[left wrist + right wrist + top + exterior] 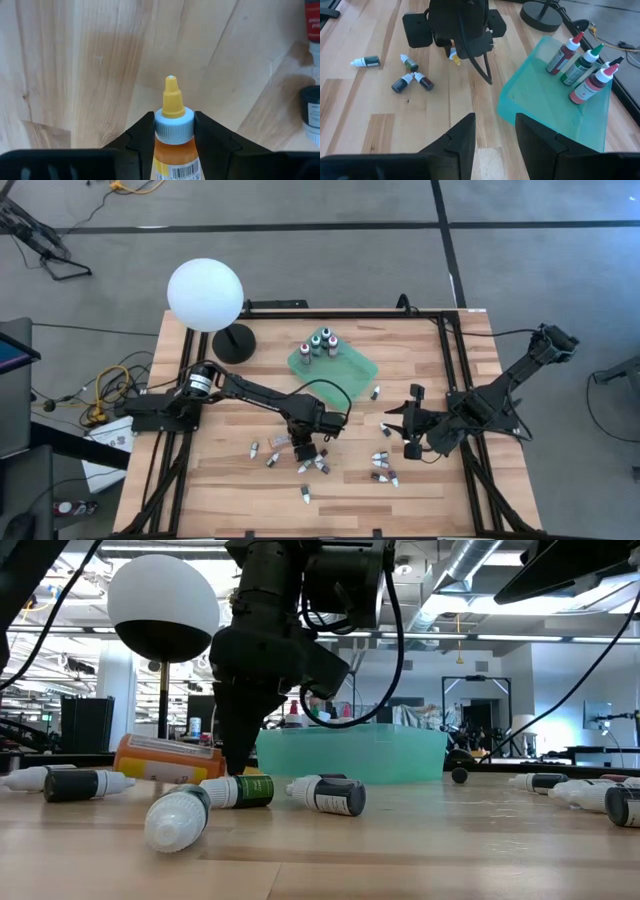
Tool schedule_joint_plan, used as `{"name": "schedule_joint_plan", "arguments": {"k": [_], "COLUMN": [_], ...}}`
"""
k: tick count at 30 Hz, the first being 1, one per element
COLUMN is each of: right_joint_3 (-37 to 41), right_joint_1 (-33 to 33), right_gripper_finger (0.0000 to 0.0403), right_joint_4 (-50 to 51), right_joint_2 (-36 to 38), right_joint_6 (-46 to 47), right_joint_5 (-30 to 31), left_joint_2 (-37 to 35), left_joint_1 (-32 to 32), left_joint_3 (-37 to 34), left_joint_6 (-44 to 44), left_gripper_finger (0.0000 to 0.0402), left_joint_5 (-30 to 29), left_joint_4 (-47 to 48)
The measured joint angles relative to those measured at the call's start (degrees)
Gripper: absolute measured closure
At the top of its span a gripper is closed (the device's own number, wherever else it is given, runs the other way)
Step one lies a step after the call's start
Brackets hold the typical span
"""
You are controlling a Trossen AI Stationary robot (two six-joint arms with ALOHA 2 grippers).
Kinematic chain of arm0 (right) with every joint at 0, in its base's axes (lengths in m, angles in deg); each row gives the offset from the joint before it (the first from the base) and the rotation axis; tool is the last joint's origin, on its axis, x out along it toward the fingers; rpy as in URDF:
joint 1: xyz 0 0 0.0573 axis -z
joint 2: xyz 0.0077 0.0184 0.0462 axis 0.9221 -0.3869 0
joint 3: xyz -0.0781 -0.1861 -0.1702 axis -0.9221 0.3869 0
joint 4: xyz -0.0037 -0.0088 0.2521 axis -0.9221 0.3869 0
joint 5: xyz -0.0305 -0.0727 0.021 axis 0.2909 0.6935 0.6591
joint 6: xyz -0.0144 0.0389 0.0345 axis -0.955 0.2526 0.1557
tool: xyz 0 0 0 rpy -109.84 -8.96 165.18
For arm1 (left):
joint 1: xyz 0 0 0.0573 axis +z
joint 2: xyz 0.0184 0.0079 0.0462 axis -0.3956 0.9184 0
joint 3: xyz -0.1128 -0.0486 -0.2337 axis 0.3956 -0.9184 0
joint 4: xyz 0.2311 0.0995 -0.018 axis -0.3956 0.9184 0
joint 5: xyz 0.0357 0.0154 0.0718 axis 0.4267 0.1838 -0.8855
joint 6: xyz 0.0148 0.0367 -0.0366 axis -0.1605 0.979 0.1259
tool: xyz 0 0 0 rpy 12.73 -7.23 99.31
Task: Pick & Place food coloring
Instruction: Put the yellow food coloring bottle into the green bin
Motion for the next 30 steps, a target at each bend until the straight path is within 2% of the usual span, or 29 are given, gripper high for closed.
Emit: {"name": "schedule_joint_plan", "arguments": {"k": [16,21,30], "right_joint_3": [0.01,0.02,0.00], "right_joint_1": [0.00,0.02,0.02], "right_gripper_finger": [0.0272,0.0272,0.0272], "right_joint_4": [0.00,0.02,0.00], "right_joint_2": [0.00,0.02,0.02], "right_joint_6": [0.00,0.00,0.00], "right_joint_5": [0.00,0.00,0.02], "left_joint_2": [-0.41,-2.89,-10.15], "left_joint_1": [-0.09,-0.32,-1.83], "left_joint_3": [0.02,0.02,0.02], "left_joint_6": [1.35,1.31,-0.22], "left_gripper_finger": [0.0294,0.0296,0.0296], "left_joint_5": [-1.40,-3.42,-12.99], "left_joint_4": [-1.90,-1.89,-4.35]}}
